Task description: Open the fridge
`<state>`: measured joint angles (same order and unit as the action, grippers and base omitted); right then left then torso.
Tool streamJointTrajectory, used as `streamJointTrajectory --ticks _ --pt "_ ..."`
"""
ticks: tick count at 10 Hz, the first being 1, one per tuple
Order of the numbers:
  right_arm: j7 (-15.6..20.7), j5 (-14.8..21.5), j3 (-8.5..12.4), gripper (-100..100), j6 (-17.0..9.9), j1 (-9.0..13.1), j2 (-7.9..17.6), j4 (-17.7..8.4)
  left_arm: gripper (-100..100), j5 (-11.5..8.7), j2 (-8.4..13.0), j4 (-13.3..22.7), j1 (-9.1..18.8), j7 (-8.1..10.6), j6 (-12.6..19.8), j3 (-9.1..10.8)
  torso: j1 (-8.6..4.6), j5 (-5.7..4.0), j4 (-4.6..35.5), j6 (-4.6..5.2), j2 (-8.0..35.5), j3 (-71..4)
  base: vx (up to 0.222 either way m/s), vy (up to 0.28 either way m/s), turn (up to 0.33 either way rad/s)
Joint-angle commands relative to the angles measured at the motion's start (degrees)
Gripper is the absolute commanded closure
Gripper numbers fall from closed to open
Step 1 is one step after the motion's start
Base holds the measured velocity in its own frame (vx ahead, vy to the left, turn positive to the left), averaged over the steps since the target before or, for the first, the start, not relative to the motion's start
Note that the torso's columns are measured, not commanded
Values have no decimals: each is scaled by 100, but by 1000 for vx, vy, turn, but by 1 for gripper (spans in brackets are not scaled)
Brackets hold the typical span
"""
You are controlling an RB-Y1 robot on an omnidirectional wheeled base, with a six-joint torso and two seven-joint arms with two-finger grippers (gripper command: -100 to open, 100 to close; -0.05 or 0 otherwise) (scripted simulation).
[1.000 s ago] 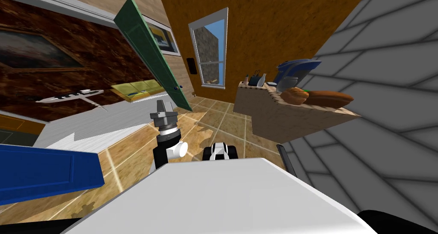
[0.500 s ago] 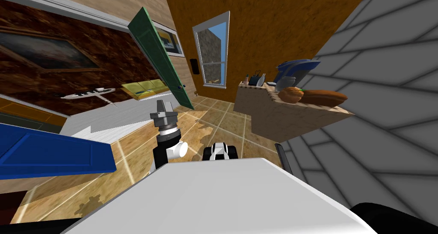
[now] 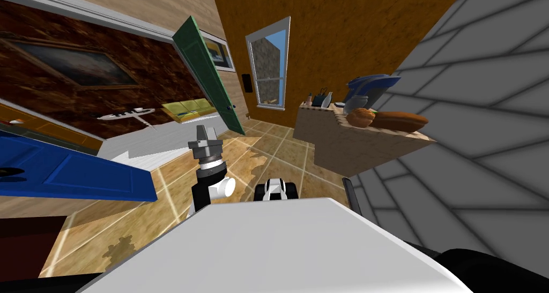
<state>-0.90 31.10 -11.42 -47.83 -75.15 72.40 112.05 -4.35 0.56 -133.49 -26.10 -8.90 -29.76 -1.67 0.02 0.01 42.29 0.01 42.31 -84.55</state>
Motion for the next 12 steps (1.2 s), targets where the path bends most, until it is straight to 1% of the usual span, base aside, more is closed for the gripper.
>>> streamJointTrajectory --ticks 1,3,4,5,6,7,8,9,10,11,12 --pt "46 96 -217 -100 164 429 244 104 0 0 0 0 -1 0 0 0 -1 -2 -2 2 -12 -5 -129 -60 121" --pt "46 96 -217 -100 164 689 244 104 0 0 0 0 0 0 0 0 -7 -3 3 2 7 5 -117 -44 29" --pt "31 170 -328 -100 353 917 515 190 0 0 0 0 -1 0 0 0 5 0 -1 2 -9 -3 -162 -39 92" --pt "31 170 -328 -100 353 957 526 190 0 0 0 0 1 0 0 0 3 3 0 -5 7 0 -171 -52 105" --pt "31 170 -328 -100 353 1072 526 190 0 0 0 0 0 0 0 0 -5 -3 6 10 15 11 -74 -31 7" --pt "13 245 -437 -100 547 1265 799 266 0 0 0 0 -1 0 0 0 -8 -7 5 13 0 6 -161 -48 84" --pt "13 245 -437 -100 547 1352 807 266 0 0 0 0 1 0 0 0 -17 -4 6 1 24 11 -178 -47 89" --pt "13 245 -437 -100 547 1494 807 266 0 0 0 0 0 0 0 0 -14 -6 9 8 24 17 -72 -18 -3" --pt "-8 320 -544 -100 747 1656 1086 332 0 0 0 0 -1 0 0 0 -6 -6 3 10 -4 3 -162 -35 111" --pt "-8 320 -544 -100 747 1828 1086 332 0 0 0 0 1 0 0 0 -13 -3 2 -3 13 5 -162 -42 75" --pt "-8 320 -544 -100 747 1931 1086 332 0 0 0 0 0 0 0 0 -13 -5 5 8 11 8 -61 -16 -16"
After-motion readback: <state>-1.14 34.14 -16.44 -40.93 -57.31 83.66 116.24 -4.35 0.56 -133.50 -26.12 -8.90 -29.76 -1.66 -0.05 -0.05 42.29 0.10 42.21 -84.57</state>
